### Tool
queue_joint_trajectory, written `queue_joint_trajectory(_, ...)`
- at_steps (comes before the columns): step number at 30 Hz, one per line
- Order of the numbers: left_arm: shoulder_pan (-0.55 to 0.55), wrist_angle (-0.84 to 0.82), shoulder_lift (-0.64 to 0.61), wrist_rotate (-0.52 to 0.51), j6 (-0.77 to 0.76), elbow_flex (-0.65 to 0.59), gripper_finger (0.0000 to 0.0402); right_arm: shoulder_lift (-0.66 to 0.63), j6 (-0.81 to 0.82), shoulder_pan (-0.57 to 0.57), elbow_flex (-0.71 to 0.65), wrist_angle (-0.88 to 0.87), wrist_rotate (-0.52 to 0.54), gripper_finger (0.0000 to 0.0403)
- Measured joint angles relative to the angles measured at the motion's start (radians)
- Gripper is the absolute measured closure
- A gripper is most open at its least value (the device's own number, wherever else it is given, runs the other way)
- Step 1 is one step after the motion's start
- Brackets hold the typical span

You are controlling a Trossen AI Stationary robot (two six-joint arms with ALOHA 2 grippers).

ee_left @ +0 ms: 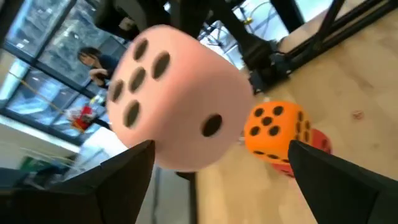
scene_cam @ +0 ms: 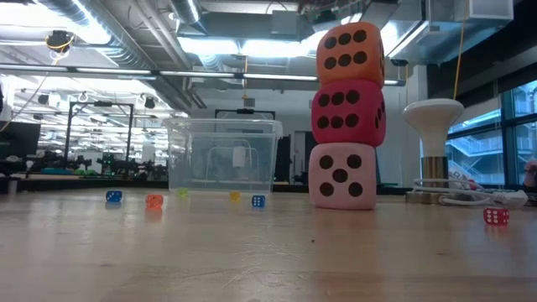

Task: Pick & Place Dice
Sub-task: Put the top large pink dice into the transparent bin

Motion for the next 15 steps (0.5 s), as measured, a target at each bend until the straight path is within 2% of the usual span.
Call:
queue_joint_trajectory(6, -0.017, 0.015, -0.015, -0.076, 0.075, 0.029, 0.0029, 0.001, 0.003, 0.000, 0.000, -0.013, -0.002, 0.0290)
queue_joint_trajectory(15, -0.035, 0.035, 0.026, -0.085, 0.238, 0.028, 0.0028, 0.009, 0.004, 0.000, 0.000, -0.013, -0.031, 0.0290)
